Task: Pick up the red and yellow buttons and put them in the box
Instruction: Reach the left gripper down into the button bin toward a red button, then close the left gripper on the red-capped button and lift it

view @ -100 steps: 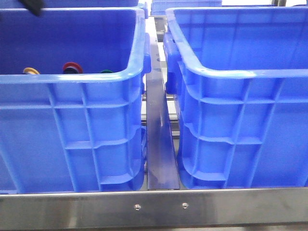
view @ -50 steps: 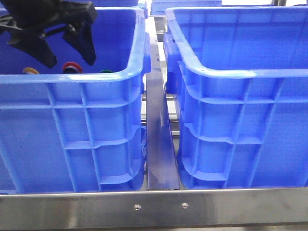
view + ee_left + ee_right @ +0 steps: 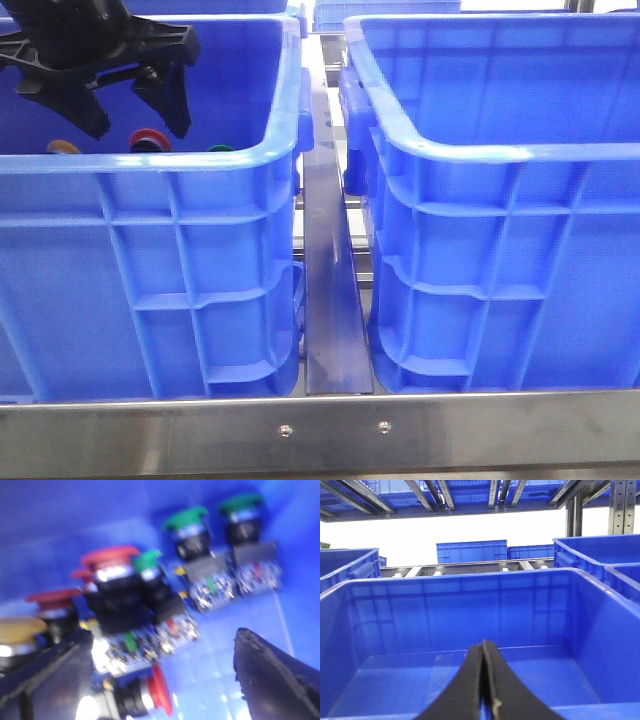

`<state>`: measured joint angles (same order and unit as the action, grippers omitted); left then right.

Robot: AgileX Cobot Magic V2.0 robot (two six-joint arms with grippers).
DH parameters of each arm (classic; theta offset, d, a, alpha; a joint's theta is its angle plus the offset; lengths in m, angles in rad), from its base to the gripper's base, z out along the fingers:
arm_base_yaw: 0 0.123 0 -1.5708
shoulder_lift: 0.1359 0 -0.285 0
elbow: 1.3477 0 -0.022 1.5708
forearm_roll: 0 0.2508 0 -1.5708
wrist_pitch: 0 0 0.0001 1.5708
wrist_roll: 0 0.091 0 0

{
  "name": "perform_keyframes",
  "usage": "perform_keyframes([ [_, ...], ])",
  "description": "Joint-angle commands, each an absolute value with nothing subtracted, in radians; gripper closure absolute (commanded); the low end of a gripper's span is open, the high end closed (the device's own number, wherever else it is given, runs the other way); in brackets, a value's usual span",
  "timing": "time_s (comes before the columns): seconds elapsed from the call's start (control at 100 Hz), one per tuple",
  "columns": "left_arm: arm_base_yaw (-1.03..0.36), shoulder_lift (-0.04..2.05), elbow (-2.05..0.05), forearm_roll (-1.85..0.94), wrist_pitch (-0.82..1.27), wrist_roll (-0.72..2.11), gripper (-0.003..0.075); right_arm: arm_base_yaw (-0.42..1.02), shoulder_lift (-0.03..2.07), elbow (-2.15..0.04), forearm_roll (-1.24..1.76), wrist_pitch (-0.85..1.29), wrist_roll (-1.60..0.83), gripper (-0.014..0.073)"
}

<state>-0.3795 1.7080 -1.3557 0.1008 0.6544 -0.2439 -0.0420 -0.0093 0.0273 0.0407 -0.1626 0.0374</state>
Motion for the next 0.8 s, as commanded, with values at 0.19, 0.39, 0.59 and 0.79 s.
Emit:
perform_keyframes([
  [0.19,-0.369,1.715,-1.391,0.132,0.578,-0.266,0.0184,-0.046,-0.031,0.033,0.034,-0.25,0.034,0.0662],
  [0.39,-0.369,1.736,-1.391,0.189,0.553,-0.321,0.0184,-0.046,-0.031,0.033,0.034,-0.25,0.034,0.0662],
  [0.59,-0.369,1.738,-1.391,0.191,0.535,-0.321,0.0184,-0.046,-0.031,0.033,0.034,-0.25,0.034,0.0662],
  [0.79,-0.369,1.738,-1.391,0.209,0.532,-0.343,0.0184,-0.046,-0.031,0.033,0.034,-0.25,0.034,0.0662],
])
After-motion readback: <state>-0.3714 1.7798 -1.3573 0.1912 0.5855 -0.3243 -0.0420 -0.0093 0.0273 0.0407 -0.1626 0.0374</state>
